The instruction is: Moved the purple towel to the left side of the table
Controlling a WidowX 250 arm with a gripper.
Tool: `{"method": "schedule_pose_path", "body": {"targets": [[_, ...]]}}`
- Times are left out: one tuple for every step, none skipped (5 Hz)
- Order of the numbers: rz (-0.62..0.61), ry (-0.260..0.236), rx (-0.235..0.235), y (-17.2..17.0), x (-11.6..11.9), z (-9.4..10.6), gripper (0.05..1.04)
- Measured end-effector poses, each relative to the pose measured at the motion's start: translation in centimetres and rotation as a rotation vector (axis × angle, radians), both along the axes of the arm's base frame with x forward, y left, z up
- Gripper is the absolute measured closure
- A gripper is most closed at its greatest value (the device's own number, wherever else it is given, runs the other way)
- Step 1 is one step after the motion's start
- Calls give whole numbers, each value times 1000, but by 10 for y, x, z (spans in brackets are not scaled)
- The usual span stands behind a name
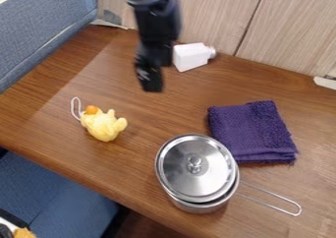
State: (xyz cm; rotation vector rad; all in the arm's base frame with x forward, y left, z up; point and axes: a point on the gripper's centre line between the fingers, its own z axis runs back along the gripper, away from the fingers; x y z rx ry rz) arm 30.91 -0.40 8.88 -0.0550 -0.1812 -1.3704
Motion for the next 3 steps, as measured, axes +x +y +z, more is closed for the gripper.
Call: {"method": "schedule_pose_path", "body": {"targets": [[-105, 17, -15, -37, 5, -24, 82], [-197, 29, -33, -73, 19, -41, 83], [-269, 7, -61, -100, 32, -52, 82]]}}
